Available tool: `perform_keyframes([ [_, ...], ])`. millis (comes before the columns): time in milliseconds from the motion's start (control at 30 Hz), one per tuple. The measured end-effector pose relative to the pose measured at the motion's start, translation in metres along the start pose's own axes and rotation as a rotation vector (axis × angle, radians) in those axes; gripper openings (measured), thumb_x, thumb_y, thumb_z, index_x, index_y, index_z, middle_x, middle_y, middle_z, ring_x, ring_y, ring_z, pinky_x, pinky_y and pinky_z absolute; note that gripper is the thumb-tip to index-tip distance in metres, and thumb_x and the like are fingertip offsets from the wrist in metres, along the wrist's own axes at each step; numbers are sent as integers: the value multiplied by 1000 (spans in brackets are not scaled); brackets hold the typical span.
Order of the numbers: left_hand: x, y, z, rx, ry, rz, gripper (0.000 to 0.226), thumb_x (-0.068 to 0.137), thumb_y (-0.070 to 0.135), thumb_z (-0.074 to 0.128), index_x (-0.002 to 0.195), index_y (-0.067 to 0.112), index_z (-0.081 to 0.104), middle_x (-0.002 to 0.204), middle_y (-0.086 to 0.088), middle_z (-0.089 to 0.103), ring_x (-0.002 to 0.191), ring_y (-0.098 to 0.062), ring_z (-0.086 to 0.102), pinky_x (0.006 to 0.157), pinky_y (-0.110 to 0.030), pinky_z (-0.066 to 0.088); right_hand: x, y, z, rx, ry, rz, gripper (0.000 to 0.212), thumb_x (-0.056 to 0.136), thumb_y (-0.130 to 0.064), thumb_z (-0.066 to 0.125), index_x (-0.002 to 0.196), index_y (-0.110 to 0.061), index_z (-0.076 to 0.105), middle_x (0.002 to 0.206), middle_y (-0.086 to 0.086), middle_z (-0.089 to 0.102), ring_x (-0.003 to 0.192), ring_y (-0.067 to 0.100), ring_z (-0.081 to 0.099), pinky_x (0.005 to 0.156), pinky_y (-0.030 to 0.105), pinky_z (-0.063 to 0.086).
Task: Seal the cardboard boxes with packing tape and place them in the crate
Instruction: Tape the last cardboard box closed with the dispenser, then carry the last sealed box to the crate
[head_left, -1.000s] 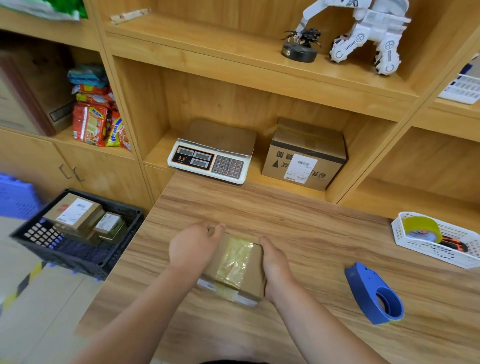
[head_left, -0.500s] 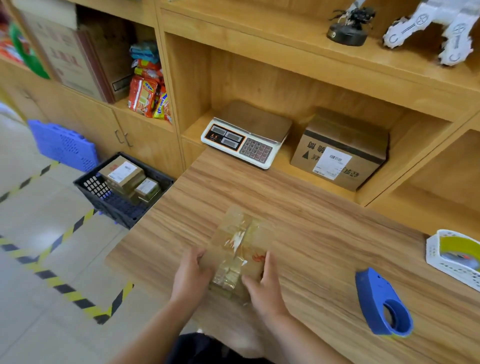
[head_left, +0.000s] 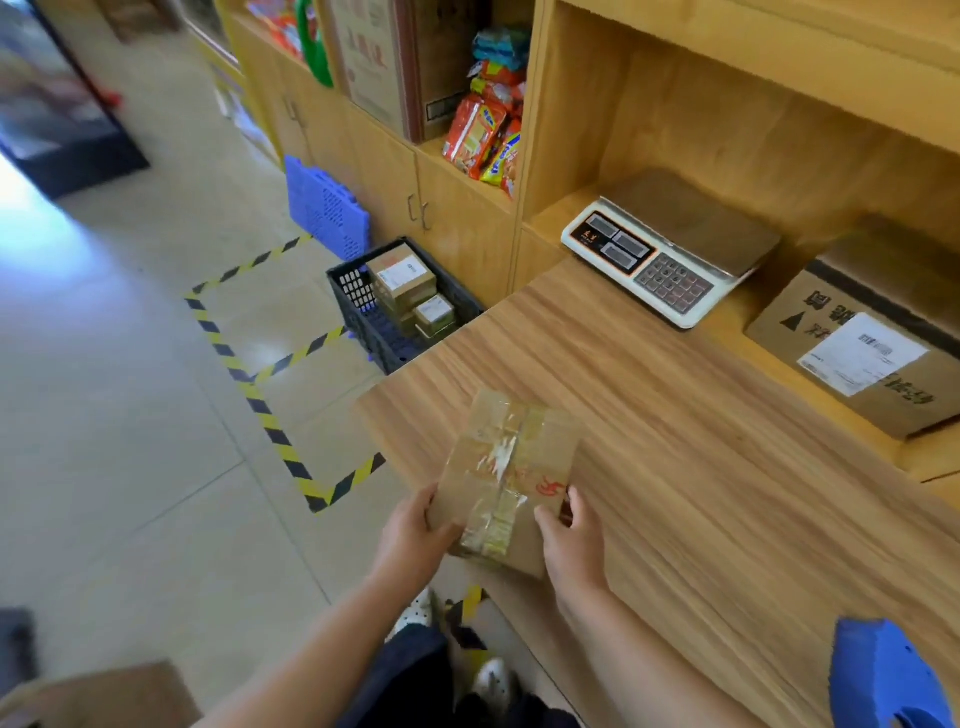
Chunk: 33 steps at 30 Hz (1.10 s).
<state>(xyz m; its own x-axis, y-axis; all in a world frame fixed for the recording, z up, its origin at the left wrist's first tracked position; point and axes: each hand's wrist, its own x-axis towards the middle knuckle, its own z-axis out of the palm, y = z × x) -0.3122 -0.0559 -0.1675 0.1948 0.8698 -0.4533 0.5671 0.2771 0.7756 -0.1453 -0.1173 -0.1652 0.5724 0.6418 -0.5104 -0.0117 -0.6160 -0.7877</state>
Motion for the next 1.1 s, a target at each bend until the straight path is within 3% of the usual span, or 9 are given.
perform_keyframes([
  [100,-3,-6,-20,-66,73,-34,41,86,12,66,126,15,55,110,3,61,95,-10,56,76,-18,45,-2,-8,18,-31,-48,-12,63,90,-29,58,147,-22,32,139,4,40,118,19,46,99,38,43],
  [167,-3,-8,-35,-96,121,-32,36,87,10,64,122,14,57,108,4,61,97,-10,54,77,-18,42,-2,-17,33,-31,-88,-18,65,90,-30,59,148,-22,30,143,4,36,126,21,43,102,40,41],
  [333,4,-11,-83,-182,229,17,31,87,4,61,91,34,55,89,21,54,83,4,53,56,-4,41,-3,-48,78,-73,-140,-103,63,90,-27,57,147,-21,31,145,2,38,130,21,41,107,41,37],
  [400,12,-15,-108,-191,252,17,29,86,5,61,99,30,56,94,15,57,86,1,54,59,-6,43,-2,-63,103,-79,-166,-122,63,90,-25,57,148,-20,30,145,2,39,130,21,42,107,42,38],
  [533,41,-32,-167,-226,278,-1,30,85,5,61,112,19,62,104,2,62,98,-14,58,79,-27,50,5,-98,165,-99,-195,-167,63,90,-22,57,147,-19,31,144,3,40,130,21,42,108,43,38],
  [700,92,-52,-253,-278,282,8,33,86,4,61,116,15,61,103,2,62,98,-14,58,78,-26,51,11,-145,258,-100,-217,-176,59,89,-17,58,144,-19,37,135,5,48,123,24,48,103,46,42],
  [800,121,-61,-305,-266,280,31,34,86,5,62,119,15,60,104,3,60,102,-15,57,80,-24,49,20,-171,313,-113,-220,-202,46,88,-15,58,133,-24,49,124,5,56,113,26,55,95,48,48],
  [967,166,-74,-374,-243,251,-3,45,87,9,63,130,15,52,122,-3,52,111,-15,51,92,-30,49,39,-204,387,-77,-245,-186,40,88,-12,60,125,-25,52,111,-3,60,99,16,59,90,42,52],
  [1100,210,-74,-404,-226,185,-21,52,87,20,64,136,19,46,126,-1,49,113,-15,51,97,-38,49,67,-226,421,-32,-235,-131,33,87,-13,62,110,-33,49,94,-20,56,88,5,59,73,29,54],
])
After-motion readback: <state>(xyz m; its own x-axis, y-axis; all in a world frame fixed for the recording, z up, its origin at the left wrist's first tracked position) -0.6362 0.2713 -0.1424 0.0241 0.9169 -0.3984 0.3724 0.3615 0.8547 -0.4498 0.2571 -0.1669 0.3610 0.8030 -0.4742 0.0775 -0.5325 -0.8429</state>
